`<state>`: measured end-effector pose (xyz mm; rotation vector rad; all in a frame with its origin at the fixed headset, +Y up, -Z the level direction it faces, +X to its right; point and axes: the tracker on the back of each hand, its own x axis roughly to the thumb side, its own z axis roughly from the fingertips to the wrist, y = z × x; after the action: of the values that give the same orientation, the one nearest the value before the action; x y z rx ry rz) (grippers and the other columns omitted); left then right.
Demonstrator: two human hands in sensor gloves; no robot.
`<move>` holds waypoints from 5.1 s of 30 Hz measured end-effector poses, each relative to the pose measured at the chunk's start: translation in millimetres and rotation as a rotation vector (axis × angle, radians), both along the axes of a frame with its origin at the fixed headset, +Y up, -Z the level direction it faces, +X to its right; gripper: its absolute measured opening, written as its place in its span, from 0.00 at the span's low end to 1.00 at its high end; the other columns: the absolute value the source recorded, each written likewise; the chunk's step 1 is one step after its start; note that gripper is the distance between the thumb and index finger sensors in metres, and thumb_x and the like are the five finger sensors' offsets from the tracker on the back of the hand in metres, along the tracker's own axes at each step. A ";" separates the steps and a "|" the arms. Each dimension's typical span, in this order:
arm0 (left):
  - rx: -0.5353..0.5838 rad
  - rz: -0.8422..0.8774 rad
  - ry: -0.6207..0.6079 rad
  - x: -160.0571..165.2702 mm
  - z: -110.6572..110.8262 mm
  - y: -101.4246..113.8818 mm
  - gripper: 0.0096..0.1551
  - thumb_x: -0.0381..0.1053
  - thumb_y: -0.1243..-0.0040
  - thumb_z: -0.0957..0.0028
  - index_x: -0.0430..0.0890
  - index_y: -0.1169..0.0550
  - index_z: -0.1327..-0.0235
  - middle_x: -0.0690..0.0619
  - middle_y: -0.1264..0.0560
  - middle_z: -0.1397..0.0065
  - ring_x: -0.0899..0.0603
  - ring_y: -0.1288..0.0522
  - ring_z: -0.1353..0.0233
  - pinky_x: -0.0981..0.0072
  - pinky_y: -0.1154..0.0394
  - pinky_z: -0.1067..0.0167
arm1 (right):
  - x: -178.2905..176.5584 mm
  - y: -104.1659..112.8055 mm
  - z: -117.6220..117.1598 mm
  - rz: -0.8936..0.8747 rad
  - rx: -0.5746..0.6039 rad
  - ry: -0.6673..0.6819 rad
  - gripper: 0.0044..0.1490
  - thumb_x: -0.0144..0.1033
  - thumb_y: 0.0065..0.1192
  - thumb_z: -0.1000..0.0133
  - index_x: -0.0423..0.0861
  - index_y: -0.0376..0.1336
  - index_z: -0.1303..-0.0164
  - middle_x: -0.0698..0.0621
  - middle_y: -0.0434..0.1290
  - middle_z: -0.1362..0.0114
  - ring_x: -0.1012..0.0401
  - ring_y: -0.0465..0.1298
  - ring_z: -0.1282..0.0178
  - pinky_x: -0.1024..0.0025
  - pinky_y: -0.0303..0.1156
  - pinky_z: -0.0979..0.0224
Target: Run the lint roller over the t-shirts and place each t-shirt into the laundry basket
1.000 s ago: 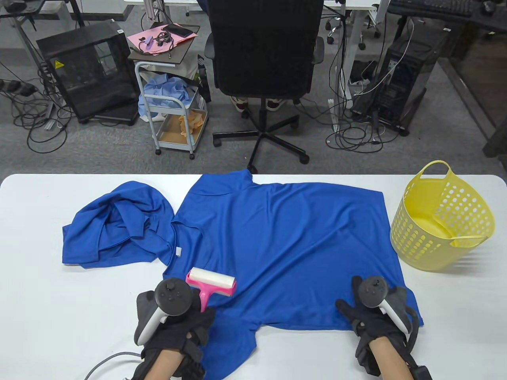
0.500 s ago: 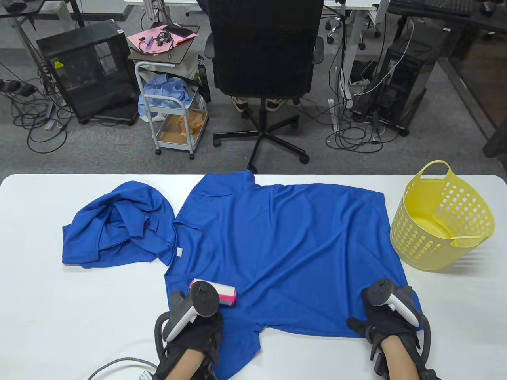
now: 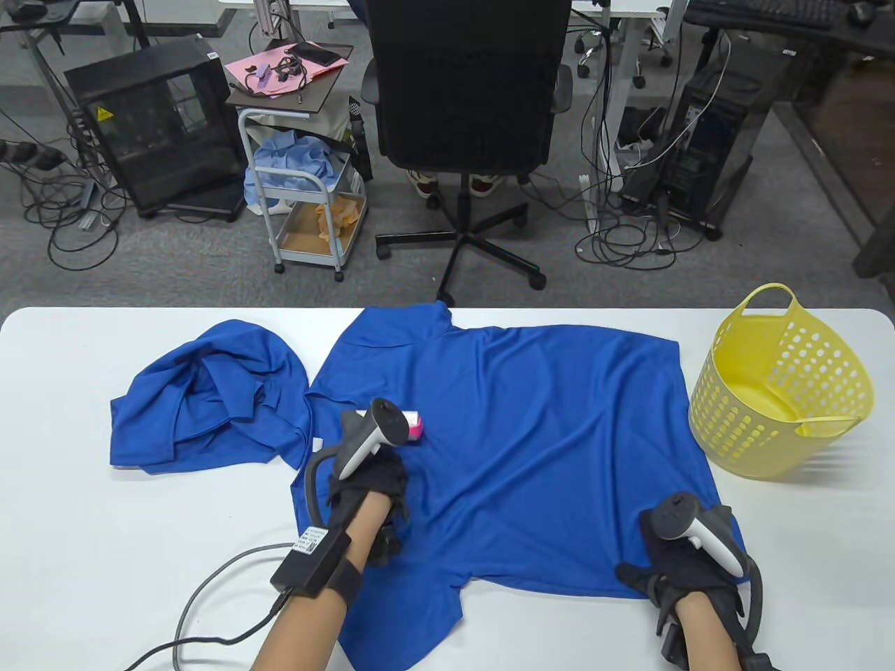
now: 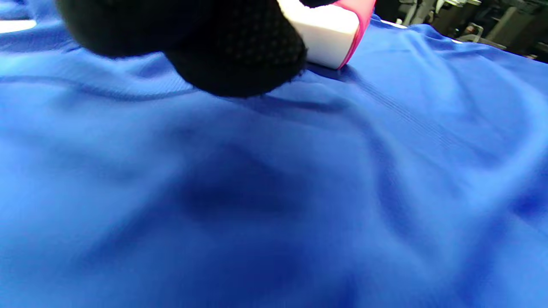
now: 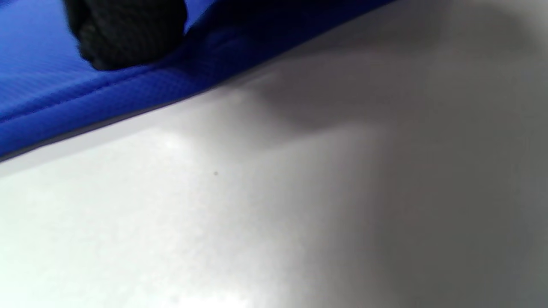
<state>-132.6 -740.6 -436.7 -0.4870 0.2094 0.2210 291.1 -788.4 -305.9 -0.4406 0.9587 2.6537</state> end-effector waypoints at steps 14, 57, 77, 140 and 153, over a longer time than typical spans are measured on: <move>0.059 0.091 0.145 -10.5 -97.2 -10.9 0.43 0.52 0.57 0.37 0.45 0.64 0.22 0.38 0.38 0.25 0.48 0.15 0.60 0.64 0.16 0.63 | -0.1 0.5 0.6 0.006 -0.010 -0.001 0.55 0.60 0.53 0.49 0.63 0.26 0.26 0.50 0.18 0.19 0.44 0.21 0.22 0.30 0.30 0.28; 0.154 0.040 0.111 -41.7 -58.9 3.6 0.40 0.53 0.53 0.37 0.49 0.55 0.19 0.40 0.34 0.26 0.48 0.13 0.62 0.65 0.15 0.66 | -0.1 -1.5 2.0 -0.016 0.004 0.001 0.55 0.60 0.52 0.48 0.62 0.25 0.26 0.50 0.17 0.20 0.43 0.20 0.23 0.29 0.28 0.29; 0.482 0.245 -0.002 -133.6 48.5 53.7 0.42 0.51 0.50 0.39 0.46 0.55 0.20 0.45 0.33 0.26 0.48 0.16 0.52 0.61 0.17 0.54 | 0.2 -1.9 2.2 -0.020 0.005 -0.001 0.55 0.60 0.52 0.48 0.62 0.25 0.26 0.50 0.17 0.20 0.43 0.20 0.23 0.30 0.28 0.29; 0.717 -0.019 -0.114 -61.2 156.9 25.5 0.50 0.66 0.36 0.49 0.52 0.44 0.19 0.51 0.40 0.16 0.36 0.45 0.15 0.38 0.51 0.26 | -2.3 1.0 0.6 0.035 0.075 0.021 0.54 0.62 0.52 0.47 0.60 0.29 0.23 0.47 0.23 0.17 0.41 0.27 0.20 0.29 0.34 0.27; 0.679 -0.050 -0.157 -59.2 156.9 17.9 0.51 0.68 0.36 0.50 0.50 0.43 0.19 0.49 0.40 0.16 0.36 0.44 0.15 0.39 0.51 0.26 | -78.5 64.2 -11.3 0.010 0.612 0.084 0.55 0.65 0.57 0.50 0.59 0.35 0.21 0.49 0.34 0.13 0.43 0.38 0.16 0.33 0.45 0.23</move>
<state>-191.8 -722.7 -279.8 0.1758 -0.0146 0.1903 212.6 -724.2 -317.2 -0.1893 0.1267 2.8039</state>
